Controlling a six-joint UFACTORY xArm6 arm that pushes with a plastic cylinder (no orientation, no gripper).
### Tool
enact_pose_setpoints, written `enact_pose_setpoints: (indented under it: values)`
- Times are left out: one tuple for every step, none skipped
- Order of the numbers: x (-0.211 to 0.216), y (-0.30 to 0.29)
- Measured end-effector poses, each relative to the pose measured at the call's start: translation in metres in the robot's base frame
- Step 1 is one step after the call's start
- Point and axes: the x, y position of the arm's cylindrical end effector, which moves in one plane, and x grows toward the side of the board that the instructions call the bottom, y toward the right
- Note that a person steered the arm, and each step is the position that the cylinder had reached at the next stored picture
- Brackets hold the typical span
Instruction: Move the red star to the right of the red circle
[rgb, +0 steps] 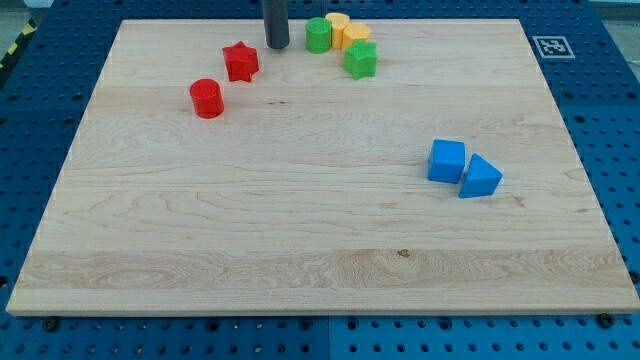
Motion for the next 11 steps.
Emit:
enact_pose_setpoints:
  values:
    - [0.0,0.003]
    - [0.0,0.003]
    - [0.0,0.005]
    - [0.008,-0.007]
    - [0.002,-0.05]
    - [0.027,-0.069]
    - [0.038,-0.03]
    - [0.063,0.013]
    - [0.07,0.015]
    - [0.051,0.004]
    - [0.053,-0.007]
